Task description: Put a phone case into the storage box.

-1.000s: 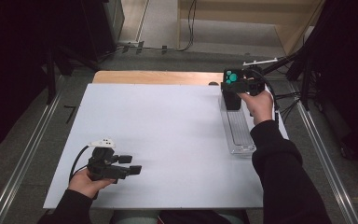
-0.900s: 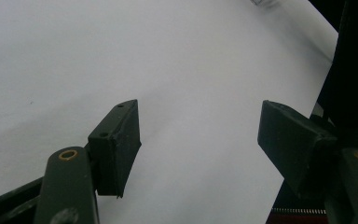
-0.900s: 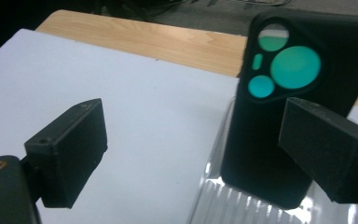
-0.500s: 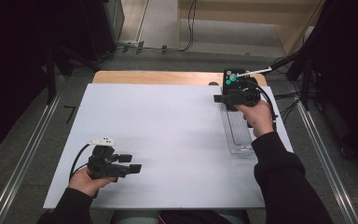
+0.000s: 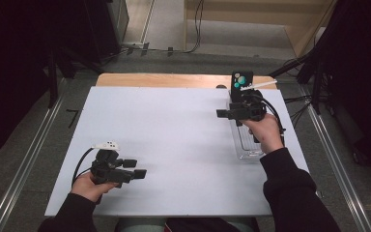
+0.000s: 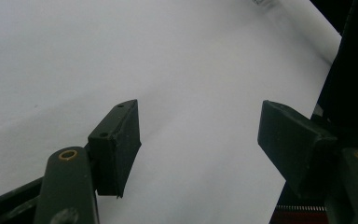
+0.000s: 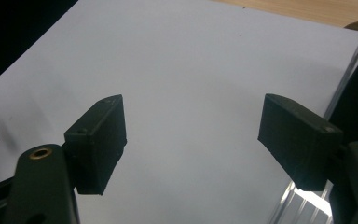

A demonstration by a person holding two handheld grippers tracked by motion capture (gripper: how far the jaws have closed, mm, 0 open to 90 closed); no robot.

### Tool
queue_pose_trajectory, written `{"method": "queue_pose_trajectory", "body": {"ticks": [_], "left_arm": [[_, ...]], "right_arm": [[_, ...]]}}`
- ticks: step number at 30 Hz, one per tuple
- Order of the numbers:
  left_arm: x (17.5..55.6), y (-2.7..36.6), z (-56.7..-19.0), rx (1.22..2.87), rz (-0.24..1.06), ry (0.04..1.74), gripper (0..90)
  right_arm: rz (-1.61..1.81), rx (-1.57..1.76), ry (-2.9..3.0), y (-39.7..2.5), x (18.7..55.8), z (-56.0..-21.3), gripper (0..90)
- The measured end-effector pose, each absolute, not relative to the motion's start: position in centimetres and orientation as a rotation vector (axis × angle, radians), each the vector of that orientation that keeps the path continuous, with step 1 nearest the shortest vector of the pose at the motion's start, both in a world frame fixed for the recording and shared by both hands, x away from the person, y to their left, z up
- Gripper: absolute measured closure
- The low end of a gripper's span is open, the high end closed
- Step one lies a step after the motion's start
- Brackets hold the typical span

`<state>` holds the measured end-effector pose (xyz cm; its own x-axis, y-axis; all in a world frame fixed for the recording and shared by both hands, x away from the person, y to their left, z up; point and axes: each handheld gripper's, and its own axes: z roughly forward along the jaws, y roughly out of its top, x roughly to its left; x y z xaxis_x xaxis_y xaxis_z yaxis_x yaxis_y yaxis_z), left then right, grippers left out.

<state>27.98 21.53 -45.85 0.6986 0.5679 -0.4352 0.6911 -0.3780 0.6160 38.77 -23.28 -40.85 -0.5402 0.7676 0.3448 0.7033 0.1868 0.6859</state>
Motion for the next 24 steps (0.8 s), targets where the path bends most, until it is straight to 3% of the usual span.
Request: {"method": "queue_pose_trajectory", "body": {"ticks": [24], "left_arm": [[27.9,21.3,-45.6,2.094,-0.192,0.939,29.5]], "right_arm": [[1.312,1.361,2.452,-21.3,35.2,-42.2,21.4]]}}
